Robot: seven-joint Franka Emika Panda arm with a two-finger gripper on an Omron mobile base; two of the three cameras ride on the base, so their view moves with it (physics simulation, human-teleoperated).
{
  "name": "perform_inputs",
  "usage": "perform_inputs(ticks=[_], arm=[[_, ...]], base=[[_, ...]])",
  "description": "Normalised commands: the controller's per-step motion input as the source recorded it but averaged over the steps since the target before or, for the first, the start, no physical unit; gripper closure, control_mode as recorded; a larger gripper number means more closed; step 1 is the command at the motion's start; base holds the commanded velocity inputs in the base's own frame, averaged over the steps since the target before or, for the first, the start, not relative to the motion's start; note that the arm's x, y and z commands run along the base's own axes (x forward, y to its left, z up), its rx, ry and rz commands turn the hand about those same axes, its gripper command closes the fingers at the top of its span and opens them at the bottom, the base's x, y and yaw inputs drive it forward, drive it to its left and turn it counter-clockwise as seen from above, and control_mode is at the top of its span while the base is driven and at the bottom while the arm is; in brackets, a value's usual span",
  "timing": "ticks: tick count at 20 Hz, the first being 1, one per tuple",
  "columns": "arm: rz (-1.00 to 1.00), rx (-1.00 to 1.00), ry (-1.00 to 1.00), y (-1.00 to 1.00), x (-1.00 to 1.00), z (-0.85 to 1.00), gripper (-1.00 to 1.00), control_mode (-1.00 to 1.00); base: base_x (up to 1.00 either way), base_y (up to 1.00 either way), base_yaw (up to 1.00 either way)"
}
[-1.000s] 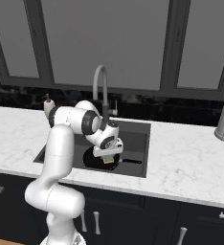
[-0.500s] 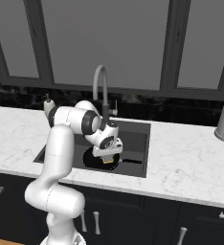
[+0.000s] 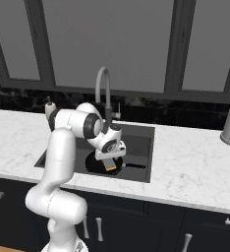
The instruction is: Pick the pan and sponge and place them into the sink. Then turn on the water.
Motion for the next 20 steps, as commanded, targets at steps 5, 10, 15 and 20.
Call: perform_inputs(ticks=[5,10,15,20], arm=[[0.0,0.0,-0.09,0.0,-0.13,0.23,-1.0,-1.0],[-0.01,0.02,-0.15,-0.2,-0.6,0.41,-1.0,-1.0],[-0.03,0.05,-0.07,-0.21,-0.67,0.51,-1.0,-1.0],[-0.05,0.01,-0.03,-0.12,-0.51,0.63,-1.0,-1.0]], base=[[0.0,0.0,0.0],[0.0,0.0,0.0],[0.0,0.0,0.0],[0.0,0.0,0.0]])
